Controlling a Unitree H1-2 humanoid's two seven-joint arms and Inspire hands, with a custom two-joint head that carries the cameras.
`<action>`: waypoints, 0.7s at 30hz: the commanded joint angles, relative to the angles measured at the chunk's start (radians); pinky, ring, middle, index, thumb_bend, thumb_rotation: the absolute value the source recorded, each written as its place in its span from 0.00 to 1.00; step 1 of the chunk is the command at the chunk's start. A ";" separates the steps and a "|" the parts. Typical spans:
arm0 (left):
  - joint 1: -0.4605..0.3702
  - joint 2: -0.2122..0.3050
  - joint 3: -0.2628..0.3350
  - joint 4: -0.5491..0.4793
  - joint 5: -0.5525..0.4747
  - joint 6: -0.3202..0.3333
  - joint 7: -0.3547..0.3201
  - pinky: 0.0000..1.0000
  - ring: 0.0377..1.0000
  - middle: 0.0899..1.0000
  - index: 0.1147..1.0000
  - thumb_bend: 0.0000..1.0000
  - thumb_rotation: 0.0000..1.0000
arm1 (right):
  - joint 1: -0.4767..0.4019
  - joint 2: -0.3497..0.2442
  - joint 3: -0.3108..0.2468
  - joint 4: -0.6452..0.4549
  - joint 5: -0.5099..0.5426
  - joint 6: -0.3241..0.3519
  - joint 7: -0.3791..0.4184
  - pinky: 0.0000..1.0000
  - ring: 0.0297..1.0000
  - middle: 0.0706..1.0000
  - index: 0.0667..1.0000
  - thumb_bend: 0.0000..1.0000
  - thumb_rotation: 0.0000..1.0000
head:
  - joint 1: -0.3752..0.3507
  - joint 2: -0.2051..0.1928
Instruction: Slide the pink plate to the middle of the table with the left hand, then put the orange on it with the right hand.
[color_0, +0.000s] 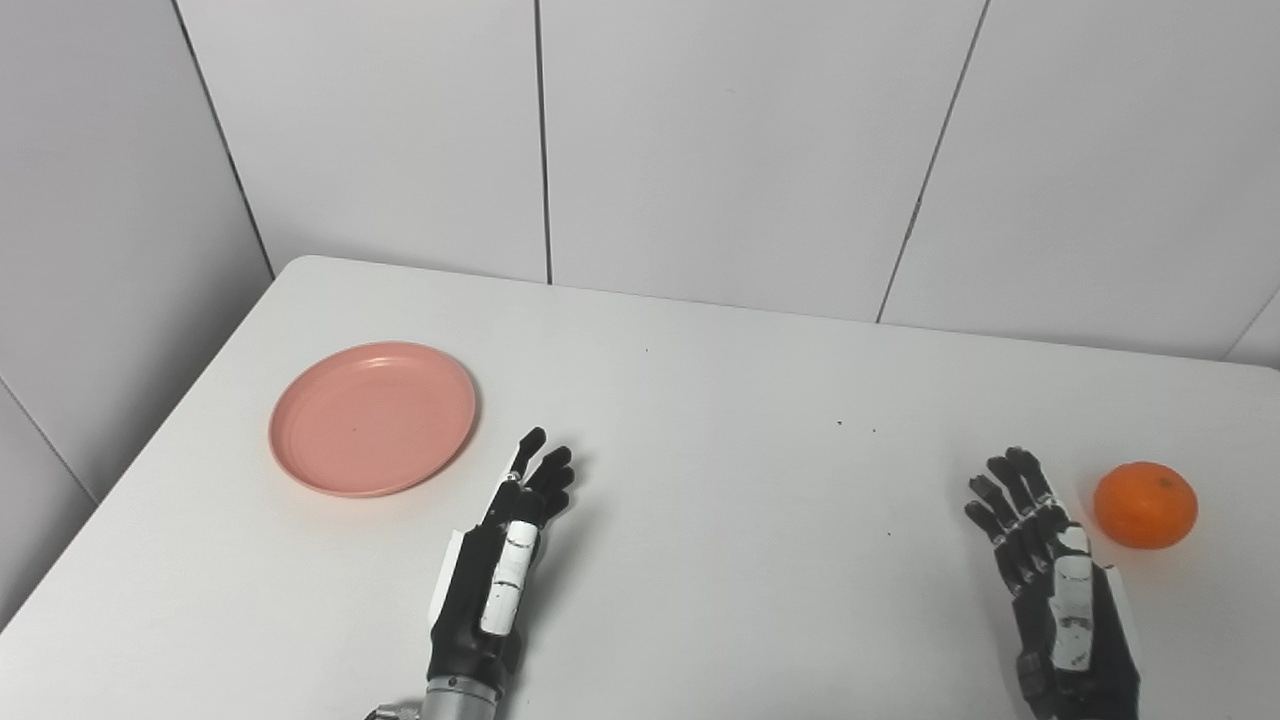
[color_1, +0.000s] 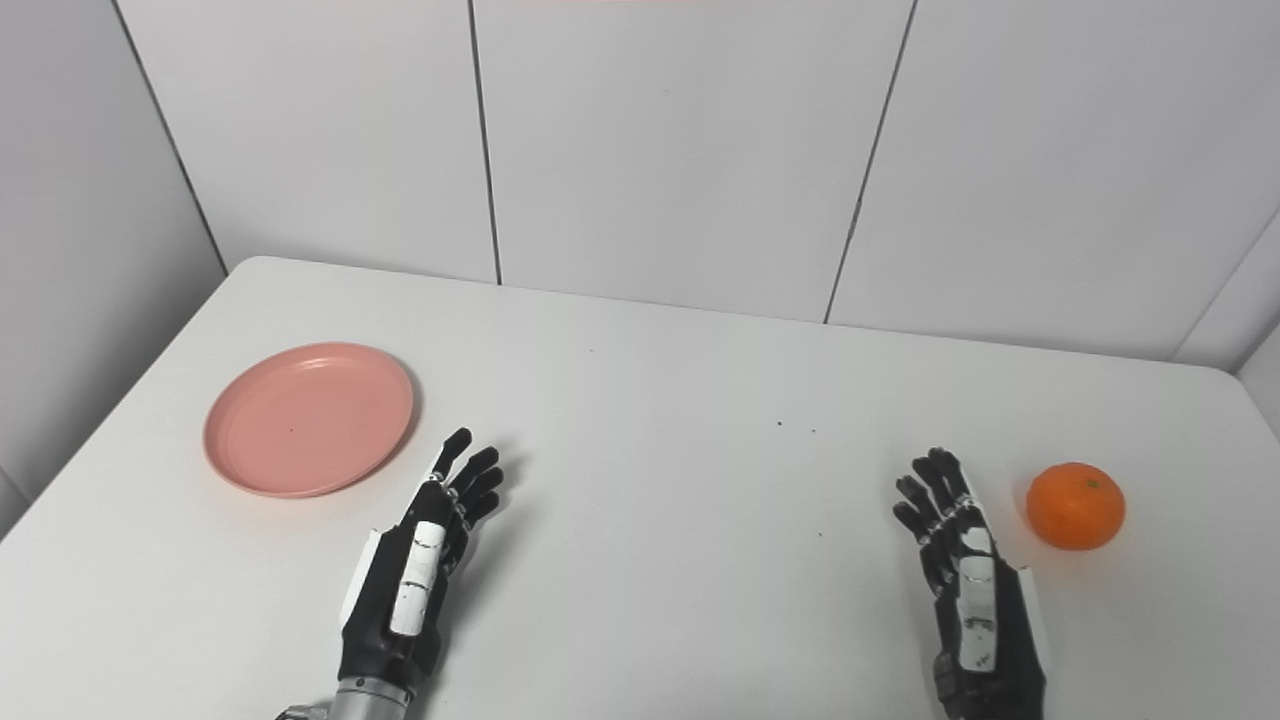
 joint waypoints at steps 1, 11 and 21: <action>0.016 0.031 0.011 -0.034 -0.030 0.023 -0.015 0.90 0.91 0.89 0.92 0.73 0.89 | 0.048 0.028 0.011 0.100 -0.011 -0.012 -0.011 0.89 0.88 0.90 0.89 0.78 1.00 | 0.001 0.000; -0.091 0.050 0.047 -0.191 -0.034 0.149 -0.014 0.88 0.89 0.88 0.90 0.78 0.90 | 0.044 0.049 0.016 0.109 -0.042 0.016 -0.044 0.89 0.88 0.90 0.89 0.74 1.00 | -0.007 -0.001; -0.257 0.130 0.094 -0.247 -0.043 0.211 0.001 0.88 0.87 0.88 0.89 0.82 0.90 | 0.045 0.062 0.021 0.095 -0.051 0.077 -0.059 0.94 0.91 0.92 0.91 0.68 1.00 | -0.007 -0.001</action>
